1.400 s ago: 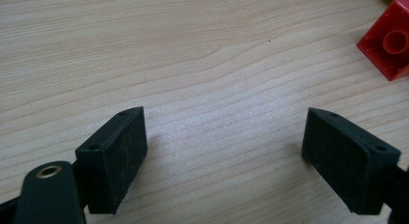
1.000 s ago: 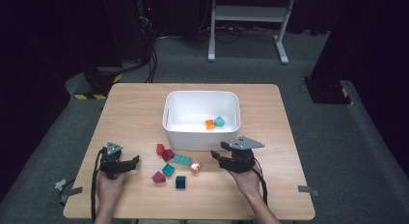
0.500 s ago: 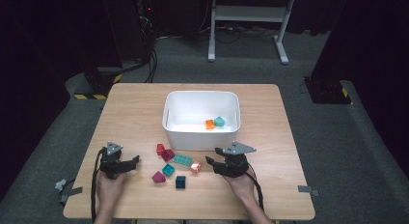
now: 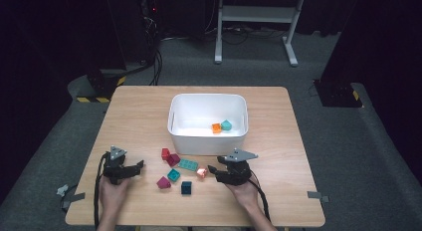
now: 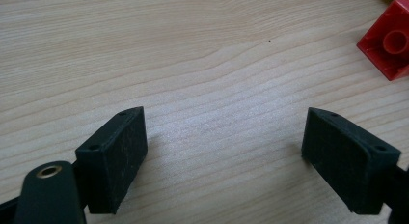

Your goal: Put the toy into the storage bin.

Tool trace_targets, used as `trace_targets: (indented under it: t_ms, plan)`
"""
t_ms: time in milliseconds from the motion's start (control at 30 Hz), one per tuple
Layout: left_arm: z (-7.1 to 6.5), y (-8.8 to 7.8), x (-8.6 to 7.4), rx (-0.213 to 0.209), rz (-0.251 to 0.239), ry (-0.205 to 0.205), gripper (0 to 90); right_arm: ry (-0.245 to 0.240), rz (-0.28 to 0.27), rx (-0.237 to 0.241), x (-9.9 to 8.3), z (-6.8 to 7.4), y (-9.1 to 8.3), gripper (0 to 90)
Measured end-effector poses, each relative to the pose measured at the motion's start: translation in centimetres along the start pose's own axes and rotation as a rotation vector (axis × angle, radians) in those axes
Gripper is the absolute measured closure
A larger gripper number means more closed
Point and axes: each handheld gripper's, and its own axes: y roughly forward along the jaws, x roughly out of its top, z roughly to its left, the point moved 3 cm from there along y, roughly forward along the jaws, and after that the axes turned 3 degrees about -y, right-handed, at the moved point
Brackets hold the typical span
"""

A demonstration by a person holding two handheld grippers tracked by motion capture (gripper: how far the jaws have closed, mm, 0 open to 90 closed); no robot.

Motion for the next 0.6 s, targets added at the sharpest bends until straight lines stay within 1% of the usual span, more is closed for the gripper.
trace_targets:
  t_ms: [333,400,500,600]
  plan:
    - [0.0,0.0,0.0,0.000,0.000,0.000,16.4,-0.012,0.010,0.029,0.0,0.7,1.0,46.9]
    - [0.0,0.0,0.0,0.000,0.000,0.000,16.4,-0.009,0.012,0.032,0.0,0.8,1.1,46.9]
    - [0.0,0.0,0.0,0.000,0.000,0.000,16.4,-0.018,0.015,0.039,-0.1,1.0,1.4,46.9]
    - [0.0,0.0,0.0,0.000,0.000,0.000,16.4,-0.013,0.018,0.044,0.0,1.1,1.6,46.9]
